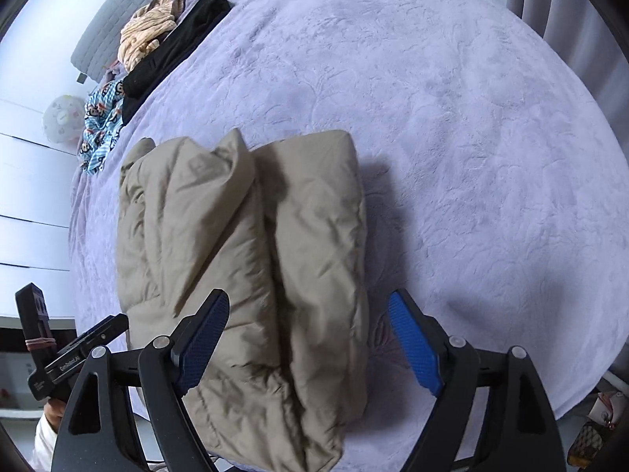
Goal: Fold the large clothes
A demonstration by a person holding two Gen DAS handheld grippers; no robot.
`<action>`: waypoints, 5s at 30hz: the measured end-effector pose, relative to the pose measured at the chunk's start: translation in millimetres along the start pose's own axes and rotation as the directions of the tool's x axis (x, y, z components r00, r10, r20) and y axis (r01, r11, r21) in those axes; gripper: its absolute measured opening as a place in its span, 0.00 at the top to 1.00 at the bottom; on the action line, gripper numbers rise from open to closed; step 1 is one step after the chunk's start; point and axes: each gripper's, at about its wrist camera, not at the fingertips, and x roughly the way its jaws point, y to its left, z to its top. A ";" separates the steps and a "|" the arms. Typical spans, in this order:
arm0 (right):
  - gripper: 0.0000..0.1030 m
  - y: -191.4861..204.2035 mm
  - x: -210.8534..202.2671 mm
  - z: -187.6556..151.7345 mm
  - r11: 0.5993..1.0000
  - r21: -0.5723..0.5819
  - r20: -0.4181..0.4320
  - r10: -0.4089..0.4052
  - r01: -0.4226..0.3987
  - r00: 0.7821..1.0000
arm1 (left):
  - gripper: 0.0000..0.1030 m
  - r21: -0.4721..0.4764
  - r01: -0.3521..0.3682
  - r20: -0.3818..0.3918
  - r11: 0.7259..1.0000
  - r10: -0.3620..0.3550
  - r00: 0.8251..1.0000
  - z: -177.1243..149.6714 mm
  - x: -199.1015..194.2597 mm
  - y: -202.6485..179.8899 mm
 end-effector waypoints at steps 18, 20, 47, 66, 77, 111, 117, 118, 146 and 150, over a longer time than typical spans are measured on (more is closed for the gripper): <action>0.16 -40.0 64.4 23.3 0.955 0.141 -0.163 0.281 -0.260 0.946 | 0.00 -0.127 0.204 -0.074 0.971 -0.214 0.974 25.0 34.7 23.1; 0.16 -37.1 69.3 24.6 0.943 0.146 -0.167 0.323 -0.300 0.932 | 0.00 -0.146 0.222 -0.087 0.964 -0.236 0.968 25.6 40.9 24.4; 0.00 5.9 140.2 49.4 0.911 0.164 -0.308 0.413 -0.379 0.857 | 0.03 -0.192 0.451 -0.090 0.872 -0.473 0.876 49.3 90.4 17.3; 0.52 100.7 95.5 63.9 0.866 0.022 -0.210 0.493 -0.500 0.844 | 0.29 -0.015 0.422 0.142 0.906 -0.416 0.898 90.2 -8.9 41.1; 0.52 261.8 167.4 91.9 0.838 -0.105 -0.185 0.512 -0.535 0.839 | 0.29 -0.078 0.310 0.214 0.948 -0.288 0.934 192.6 6.3 185.1; 0.88 266.9 208.8 13.3 0.966 -0.219 -0.138 0.108 -0.137 0.985 | 0.17 0.150 -0.134 0.282 0.980 0.087 0.955 219.5 40.0 124.1; 0.88 271.6 194.0 11.4 0.964 -0.238 -0.132 0.086 -0.116 0.987 | 0.17 0.064 -0.109 0.241 0.992 0.091 0.966 188.8 1.8 145.9; 0.87 276.7 194.4 13.3 0.966 -0.232 -0.129 0.083 -0.112 0.988 | 0.17 0.055 -0.115 0.236 0.992 0.099 0.967 182.4 -2.4 148.9; 0.83 284.1 113.8 -68.8 0.995 -0.095 -0.079 0.001 -0.008 0.997 | 0.17 -0.018 -0.047 0.089 0.999 0.048 0.995 48.0 -47.6 201.0; 0.83 288.2 111.2 -83.0 0.998 -0.071 -0.071 -0.005 0.000 0.997 | 0.17 0.013 -0.055 0.082 0.998 0.053 0.995 43.4 -50.8 201.5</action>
